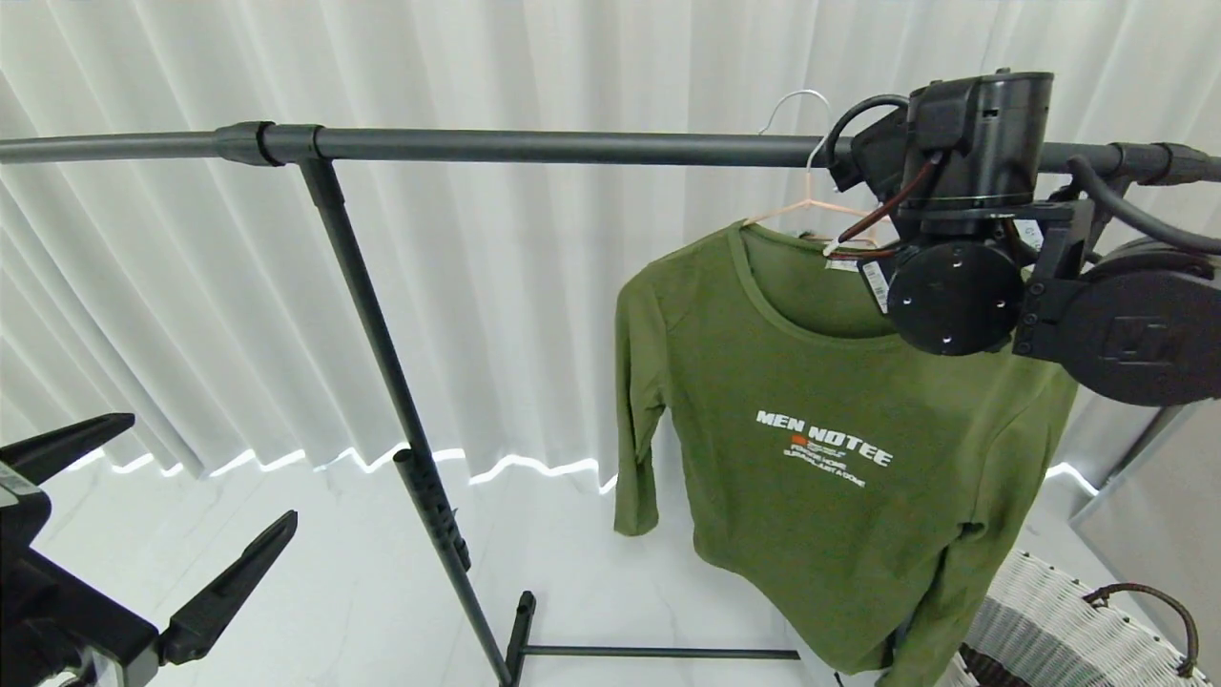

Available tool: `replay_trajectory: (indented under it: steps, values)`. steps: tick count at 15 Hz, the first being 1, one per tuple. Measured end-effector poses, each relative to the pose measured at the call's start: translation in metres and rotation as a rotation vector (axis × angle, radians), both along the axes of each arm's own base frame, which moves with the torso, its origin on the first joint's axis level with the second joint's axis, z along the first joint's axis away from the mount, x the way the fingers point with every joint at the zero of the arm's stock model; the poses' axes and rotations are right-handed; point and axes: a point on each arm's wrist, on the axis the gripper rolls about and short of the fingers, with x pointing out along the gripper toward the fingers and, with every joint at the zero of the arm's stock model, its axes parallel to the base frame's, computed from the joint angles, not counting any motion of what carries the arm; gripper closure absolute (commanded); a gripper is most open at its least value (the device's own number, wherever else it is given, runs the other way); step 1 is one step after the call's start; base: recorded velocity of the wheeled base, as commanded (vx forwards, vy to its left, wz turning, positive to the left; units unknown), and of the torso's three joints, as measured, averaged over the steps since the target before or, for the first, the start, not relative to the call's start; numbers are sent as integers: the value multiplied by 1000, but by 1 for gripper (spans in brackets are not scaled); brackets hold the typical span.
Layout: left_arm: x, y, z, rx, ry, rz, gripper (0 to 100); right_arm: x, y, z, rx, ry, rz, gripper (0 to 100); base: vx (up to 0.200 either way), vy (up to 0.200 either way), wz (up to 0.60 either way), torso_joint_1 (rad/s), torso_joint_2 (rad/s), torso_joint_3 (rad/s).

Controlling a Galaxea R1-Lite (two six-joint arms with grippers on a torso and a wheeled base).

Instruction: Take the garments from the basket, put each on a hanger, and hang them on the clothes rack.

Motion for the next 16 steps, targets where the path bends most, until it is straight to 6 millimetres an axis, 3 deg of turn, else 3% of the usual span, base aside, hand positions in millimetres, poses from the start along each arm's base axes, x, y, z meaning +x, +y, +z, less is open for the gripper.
replay_trajectory:
  steps: [8,16]
  values:
    - [0,0,3,-5,-10,-1,0,8,13,-11,-30,25,0,100,0,0,0,0,0,0]
    - [-1,0,3,-5,-10,-2,0,18,3,13,5,-38,-99,100,0,0,0,0,0,0]
